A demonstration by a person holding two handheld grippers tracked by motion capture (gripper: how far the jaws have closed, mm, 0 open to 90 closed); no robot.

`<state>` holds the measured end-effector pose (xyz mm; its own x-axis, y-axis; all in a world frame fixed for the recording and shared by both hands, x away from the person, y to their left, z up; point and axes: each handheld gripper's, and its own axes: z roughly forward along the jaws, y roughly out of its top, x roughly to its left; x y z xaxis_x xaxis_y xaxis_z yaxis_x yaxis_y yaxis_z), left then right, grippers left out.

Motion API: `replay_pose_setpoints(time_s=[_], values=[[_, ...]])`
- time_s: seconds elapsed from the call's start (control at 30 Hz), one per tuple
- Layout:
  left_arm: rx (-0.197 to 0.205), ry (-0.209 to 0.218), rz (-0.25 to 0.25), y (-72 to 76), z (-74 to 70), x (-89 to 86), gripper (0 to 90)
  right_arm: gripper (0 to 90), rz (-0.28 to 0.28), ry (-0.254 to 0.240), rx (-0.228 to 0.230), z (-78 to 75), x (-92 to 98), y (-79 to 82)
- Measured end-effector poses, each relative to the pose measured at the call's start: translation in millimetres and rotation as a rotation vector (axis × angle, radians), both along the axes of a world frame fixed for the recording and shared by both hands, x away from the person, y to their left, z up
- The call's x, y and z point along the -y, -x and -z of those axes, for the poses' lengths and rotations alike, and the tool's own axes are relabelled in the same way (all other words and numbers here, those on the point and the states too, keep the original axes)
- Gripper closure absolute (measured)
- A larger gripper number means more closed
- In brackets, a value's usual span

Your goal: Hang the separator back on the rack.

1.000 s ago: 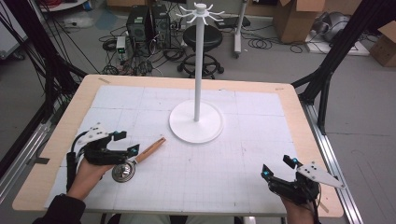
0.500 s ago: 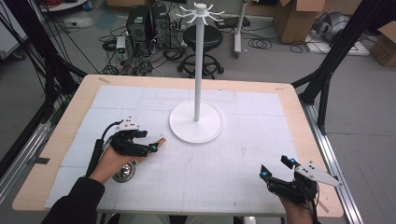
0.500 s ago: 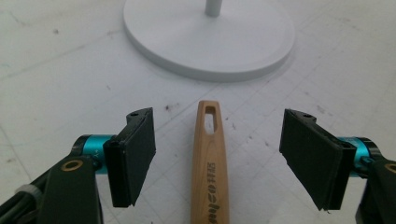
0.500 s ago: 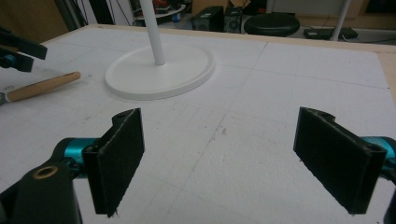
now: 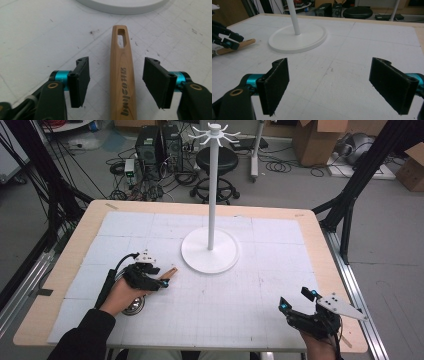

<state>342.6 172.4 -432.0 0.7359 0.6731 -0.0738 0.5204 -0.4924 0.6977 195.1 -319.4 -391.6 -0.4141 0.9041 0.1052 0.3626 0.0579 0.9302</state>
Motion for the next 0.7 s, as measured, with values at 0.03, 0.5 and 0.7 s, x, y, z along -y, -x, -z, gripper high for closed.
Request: replay_pose_setpoints(time_s=[0.03, 0.5, 0.7], values=[[-0.005, -0.004, -0.001, -0.3, 0.6, 0.1, 43.7, 14.9, 0.000, -0.001, -0.001, -0.1, -0.2, 0.1], [-0.009, -0.018, -0.005, -1.8, 3.2, 4.3, 57.7, 14.9, 0.005, -0.004, -0.010, 0.4, 0.3, 0.0], [-0.003, -0.026, 0.005, 0.0, 3.0, 5.9, 66.1, 15.0, 0.006, -0.002, -0.009, 0.6, 0.9, -0.3]])
